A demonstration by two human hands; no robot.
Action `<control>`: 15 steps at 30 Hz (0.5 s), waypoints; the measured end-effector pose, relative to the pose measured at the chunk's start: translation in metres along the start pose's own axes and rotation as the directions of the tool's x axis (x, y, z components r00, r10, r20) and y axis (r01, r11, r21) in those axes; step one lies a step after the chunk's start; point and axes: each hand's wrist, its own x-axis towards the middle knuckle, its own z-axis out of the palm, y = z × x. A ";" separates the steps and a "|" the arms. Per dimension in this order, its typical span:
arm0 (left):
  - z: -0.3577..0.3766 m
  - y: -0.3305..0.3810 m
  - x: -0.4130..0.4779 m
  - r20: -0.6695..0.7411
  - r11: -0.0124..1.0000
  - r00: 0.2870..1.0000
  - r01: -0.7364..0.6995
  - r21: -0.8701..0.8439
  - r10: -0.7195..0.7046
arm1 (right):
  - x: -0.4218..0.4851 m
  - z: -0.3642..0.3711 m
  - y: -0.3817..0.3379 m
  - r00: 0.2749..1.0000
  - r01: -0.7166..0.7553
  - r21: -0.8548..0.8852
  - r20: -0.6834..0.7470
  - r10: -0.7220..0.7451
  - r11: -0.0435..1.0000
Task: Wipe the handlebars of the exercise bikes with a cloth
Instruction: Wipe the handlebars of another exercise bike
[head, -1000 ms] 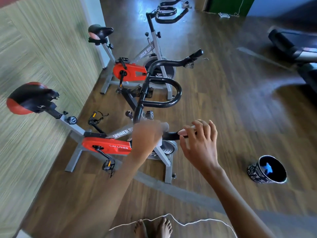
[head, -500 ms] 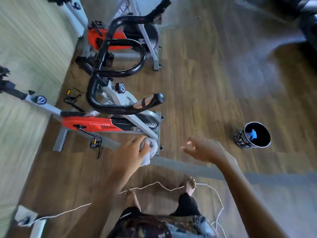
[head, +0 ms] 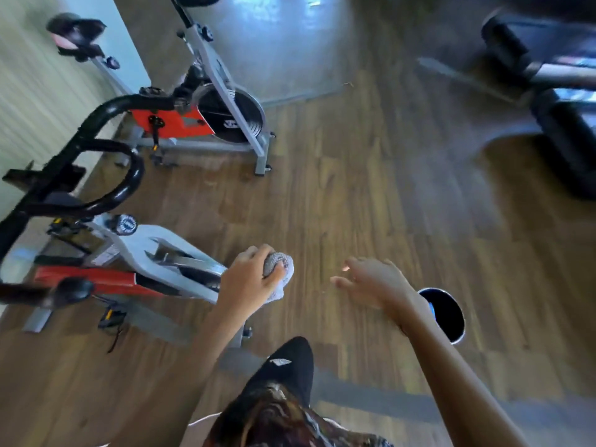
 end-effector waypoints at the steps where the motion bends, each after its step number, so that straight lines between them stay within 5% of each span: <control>1: 0.009 0.009 0.015 0.006 1.000 1.000 -0.003 0.002 0.003 | 0.012 -0.006 0.015 1.000 0.004 0.012 0.009 -0.004 1.000; 15: 0.099 0.084 0.286 -0.049 0.979 0.980 0.186 -0.081 -0.190 | 0.255 -0.154 0.179 0.994 0.072 0.053 0.084 -0.076 0.996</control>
